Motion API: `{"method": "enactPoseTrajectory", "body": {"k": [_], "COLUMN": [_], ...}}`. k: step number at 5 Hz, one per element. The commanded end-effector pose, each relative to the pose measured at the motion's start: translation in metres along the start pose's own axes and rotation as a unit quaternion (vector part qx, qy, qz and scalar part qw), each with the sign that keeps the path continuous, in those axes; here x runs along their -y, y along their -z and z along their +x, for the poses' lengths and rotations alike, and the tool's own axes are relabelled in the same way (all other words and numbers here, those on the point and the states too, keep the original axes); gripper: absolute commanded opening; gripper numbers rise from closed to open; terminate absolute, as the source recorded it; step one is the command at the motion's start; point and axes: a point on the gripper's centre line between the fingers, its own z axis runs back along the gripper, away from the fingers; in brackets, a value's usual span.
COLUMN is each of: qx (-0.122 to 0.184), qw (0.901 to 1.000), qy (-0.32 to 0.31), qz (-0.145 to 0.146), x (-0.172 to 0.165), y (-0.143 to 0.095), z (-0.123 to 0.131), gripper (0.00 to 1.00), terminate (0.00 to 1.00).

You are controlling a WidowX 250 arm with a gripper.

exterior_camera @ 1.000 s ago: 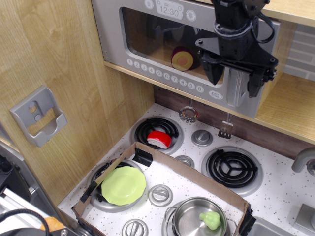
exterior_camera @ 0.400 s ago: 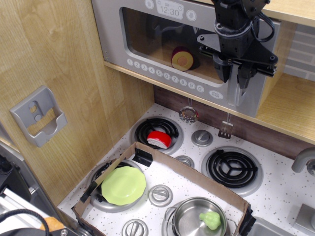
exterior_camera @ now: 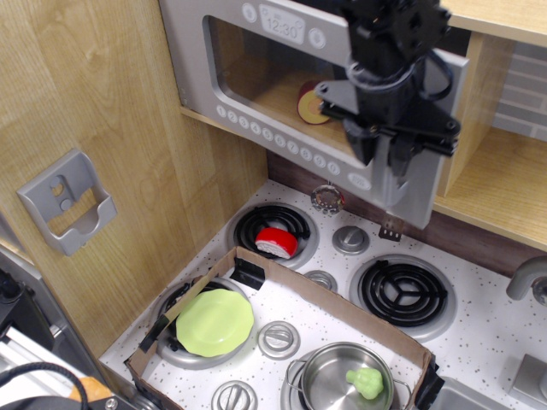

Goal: Open microwave

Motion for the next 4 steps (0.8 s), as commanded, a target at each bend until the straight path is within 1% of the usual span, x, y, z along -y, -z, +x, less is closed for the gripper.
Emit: {"method": "enactPoseTrajectory", "body": {"k": [1, 2, 3, 4], "qx": [-0.013, -0.021, -0.044, -0.072], "qw": [0.9985, 0.9959, 0.9890, 0.9755], "qy": [-0.047, -0.072, -0.119, -0.196], "qz": [0.027, 0.050, 0.075, 0.069], "x": [-0.014, -0.031, -0.039, -0.024], "y": [-0.017, -0.025, -0.034, -0.034], "z": [-0.036, -0.053, -0.073, -0.090], "gripper": [0.00, 1.00, 1.00, 1.00], "terminate": [0.00, 0.00, 0.00, 0.00]}}
